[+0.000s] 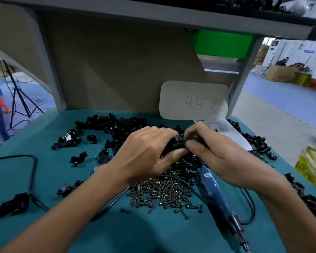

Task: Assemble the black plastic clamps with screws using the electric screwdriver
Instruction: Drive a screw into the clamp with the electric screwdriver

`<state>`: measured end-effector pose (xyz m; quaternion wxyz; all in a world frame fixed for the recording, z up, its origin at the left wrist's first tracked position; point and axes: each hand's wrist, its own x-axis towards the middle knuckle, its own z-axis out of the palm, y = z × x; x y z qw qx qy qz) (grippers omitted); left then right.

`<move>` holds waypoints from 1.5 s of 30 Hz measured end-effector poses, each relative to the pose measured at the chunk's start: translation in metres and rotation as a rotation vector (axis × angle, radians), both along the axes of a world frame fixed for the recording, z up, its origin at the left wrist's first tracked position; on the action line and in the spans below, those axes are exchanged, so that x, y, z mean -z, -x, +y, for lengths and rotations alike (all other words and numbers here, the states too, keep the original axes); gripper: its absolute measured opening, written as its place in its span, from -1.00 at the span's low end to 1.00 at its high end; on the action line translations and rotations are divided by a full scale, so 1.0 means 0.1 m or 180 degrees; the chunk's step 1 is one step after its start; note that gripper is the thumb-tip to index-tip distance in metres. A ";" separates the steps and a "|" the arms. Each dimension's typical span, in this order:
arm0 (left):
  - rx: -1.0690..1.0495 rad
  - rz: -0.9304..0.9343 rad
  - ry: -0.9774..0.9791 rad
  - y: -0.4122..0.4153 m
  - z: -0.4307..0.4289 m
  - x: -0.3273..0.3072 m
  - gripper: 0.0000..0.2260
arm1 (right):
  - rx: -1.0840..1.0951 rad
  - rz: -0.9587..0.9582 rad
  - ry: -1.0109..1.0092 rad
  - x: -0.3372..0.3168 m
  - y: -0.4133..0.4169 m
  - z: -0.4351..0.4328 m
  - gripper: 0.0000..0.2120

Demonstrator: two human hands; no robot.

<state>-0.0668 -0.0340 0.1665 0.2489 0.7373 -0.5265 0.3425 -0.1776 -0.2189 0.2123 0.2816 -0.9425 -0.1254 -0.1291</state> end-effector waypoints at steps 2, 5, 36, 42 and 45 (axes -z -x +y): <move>0.0150 0.0321 -0.0072 0.02 0.09 -0.04 -0.67 | -0.0132 -0.0008 -0.0191 0.01 0.00 0.02 -0.80; 0.0161 0.0282 -0.0254 0.04 0.20 -0.10 -0.65 | -0.0215 -0.0040 -0.0118 0.00 -0.04 0.08 -0.68; -0.0154 0.0350 -0.0861 0.05 0.45 1.85 -0.66 | 0.0980 -0.0202 -0.6725 1.72 -0.03 -0.16 -0.65; -0.0153 0.0608 -0.1020 0.07 0.46 1.81 -0.71 | 0.0774 -0.0447 -0.7443 1.99 -0.15 -0.04 -0.76; -0.0215 0.0686 -0.1051 0.07 0.45 1.79 -0.71 | 0.0741 -0.0542 -0.7399 2.08 -0.17 -0.06 -0.76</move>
